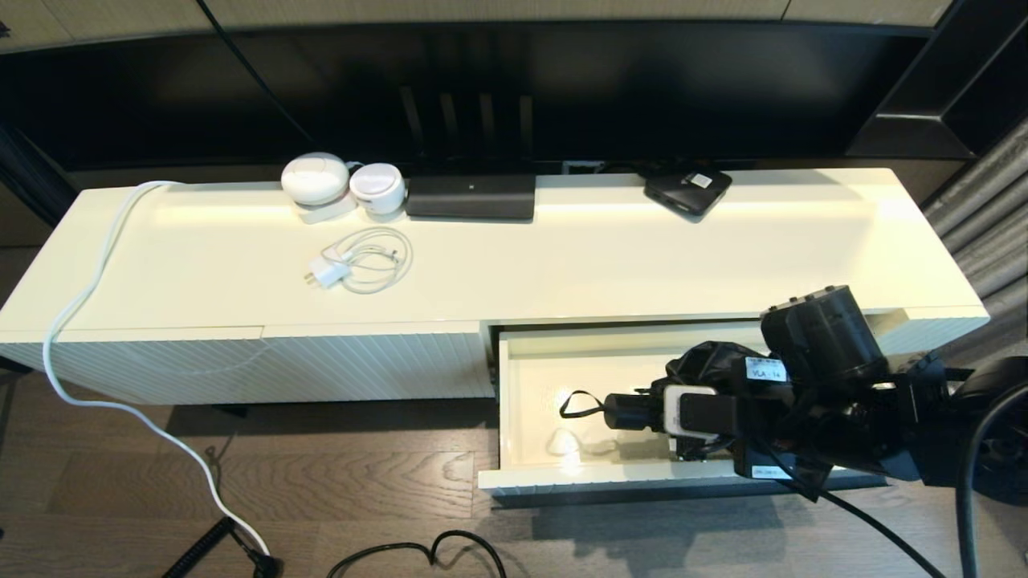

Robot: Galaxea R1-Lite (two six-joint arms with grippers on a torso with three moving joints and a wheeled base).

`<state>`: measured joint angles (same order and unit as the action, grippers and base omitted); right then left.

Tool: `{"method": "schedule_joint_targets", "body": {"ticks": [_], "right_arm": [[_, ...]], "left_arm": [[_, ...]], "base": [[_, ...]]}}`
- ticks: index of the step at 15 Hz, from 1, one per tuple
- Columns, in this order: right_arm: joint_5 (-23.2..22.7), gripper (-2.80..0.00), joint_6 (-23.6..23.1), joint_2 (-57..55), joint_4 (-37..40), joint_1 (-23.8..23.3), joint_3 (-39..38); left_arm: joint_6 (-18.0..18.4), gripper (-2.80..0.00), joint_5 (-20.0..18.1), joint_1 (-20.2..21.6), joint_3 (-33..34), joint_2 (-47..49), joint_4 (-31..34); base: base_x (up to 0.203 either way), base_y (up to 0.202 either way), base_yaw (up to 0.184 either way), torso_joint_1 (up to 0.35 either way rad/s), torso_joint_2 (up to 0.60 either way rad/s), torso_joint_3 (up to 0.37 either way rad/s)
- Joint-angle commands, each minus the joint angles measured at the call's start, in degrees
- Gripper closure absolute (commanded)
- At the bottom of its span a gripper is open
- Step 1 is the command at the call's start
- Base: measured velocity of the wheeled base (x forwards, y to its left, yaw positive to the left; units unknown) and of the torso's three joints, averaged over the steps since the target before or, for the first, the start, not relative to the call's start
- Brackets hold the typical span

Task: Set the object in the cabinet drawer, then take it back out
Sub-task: Put the umbrella in the drawer

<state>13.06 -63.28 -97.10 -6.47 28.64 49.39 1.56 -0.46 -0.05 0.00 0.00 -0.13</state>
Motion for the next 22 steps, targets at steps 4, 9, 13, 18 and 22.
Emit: {"method": "schedule_joint_targets", "body": {"ticks": [4, 9, 13, 18, 22], "right_arm": [[-1.72, 0.0, -3.71, -3.06, -0.21, -1.97, -0.21], [-1.41, 0.0, -5.17, -4.85, -0.13, -4.04, -0.09], [-1.37, 0.0, -5.82, -6.43, -1.3, -4.2, 0.67], [-1.28, -2.8, -9.14, -7.84, -4.17, -4.21, 0.71], [-1.1, -2.8, -9.28, -5.68, -3.58, -4.21, 2.62]], "left_arm": [[0.02, 0.0, 0.02, 0.03, 0.09, 0.09, -0.04], [0.02, 0.0, 0.02, 0.0, 0.09, 0.09, -0.04], [-0.06, 0.0, 0.02, -0.03, 0.09, 0.09, -0.04], [0.02, 0.0, 0.02, -0.03, 0.09, 0.09, -0.04], [0.02, 0.0, 0.02, -0.02, 0.09, 0.09, -0.04]], "base": [[0.0, 0.0, 0.0, 0.0, 0.0, 0.0], [0.0, 0.0, 0.0, 0.0, 0.0, 0.0], [0.0, 0.0, 0.0, 0.0, 0.0, 0.0], [0.0, 0.0, 0.0, 0.0, 0.0, 0.0], [0.0, 0.0, 0.0, 0.0, 0.0, 0.0]]}}
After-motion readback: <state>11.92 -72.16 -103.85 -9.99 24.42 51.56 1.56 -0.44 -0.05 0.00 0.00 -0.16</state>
